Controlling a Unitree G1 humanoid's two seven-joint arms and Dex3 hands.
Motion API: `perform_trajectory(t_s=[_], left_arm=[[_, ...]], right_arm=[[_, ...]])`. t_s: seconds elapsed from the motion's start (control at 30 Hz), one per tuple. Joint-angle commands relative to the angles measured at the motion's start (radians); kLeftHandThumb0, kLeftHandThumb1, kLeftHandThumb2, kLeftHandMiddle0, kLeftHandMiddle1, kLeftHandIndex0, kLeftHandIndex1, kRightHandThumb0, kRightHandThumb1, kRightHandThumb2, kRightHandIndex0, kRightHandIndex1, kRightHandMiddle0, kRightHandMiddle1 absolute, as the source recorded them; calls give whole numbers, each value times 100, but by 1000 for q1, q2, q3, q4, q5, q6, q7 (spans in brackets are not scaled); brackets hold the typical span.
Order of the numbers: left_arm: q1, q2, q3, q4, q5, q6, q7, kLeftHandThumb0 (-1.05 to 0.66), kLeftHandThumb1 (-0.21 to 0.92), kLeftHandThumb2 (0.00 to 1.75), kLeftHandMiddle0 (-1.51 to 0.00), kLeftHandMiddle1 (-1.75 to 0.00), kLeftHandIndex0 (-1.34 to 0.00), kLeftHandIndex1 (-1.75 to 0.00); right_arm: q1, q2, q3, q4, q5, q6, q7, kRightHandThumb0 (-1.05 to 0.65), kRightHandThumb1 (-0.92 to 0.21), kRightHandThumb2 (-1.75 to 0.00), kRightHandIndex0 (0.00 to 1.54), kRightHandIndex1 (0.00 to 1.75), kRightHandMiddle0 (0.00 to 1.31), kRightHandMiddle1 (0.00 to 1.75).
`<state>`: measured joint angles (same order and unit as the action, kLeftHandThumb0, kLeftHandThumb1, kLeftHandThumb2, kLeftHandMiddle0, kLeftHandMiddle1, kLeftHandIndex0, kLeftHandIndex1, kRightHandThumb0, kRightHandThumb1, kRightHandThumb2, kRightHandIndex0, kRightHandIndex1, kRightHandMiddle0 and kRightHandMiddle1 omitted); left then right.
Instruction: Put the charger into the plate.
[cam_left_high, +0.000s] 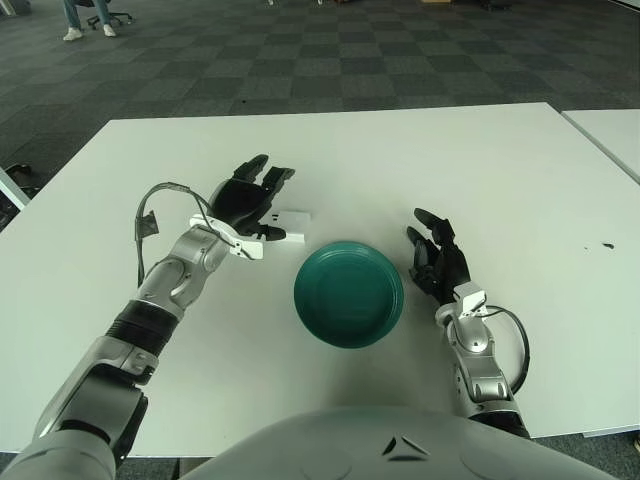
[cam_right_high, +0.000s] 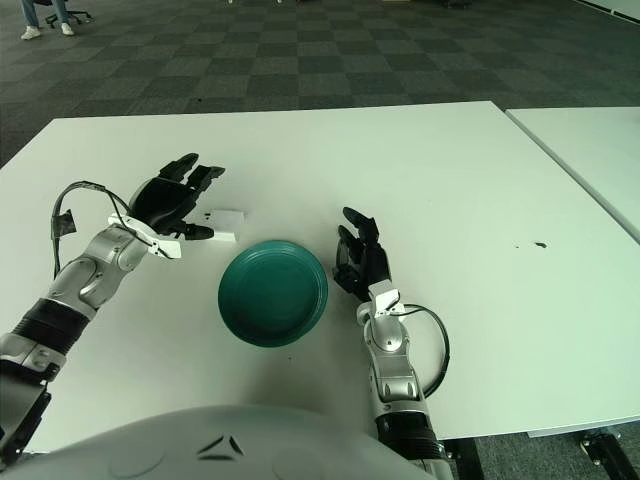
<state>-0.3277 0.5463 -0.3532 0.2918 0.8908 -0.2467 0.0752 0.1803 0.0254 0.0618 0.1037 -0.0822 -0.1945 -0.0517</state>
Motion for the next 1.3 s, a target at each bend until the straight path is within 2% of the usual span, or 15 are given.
perform_trajectory(t_s=[0.0,0.53,0.7,1.27], left_arm=[[-43,26,-20,51,9,-22,-16,-105,92,41,-14,0,0,-71],[-125,16,-118,152,3,-63,-152,-105,92,39,-8,0,0,-84],[-154,-7,-137,223,-19,-71,-193,-105,92,40,-7,0,0,-87],[-224,-129,-187,451,-47,-112,-83,-105,92,36,-20,-4,-3,-95]], right_arm=[[67,2,-6,79,9,97,1,-69,-92,-85,42,1,0,71],[67,0,-8,93,3,111,-7,-69,-92,-87,43,1,0,69],[62,0,-10,105,2,106,-9,-69,-92,-87,44,2,0,71],[68,0,-5,110,2,92,-4,-68,-92,-87,43,0,0,70]])
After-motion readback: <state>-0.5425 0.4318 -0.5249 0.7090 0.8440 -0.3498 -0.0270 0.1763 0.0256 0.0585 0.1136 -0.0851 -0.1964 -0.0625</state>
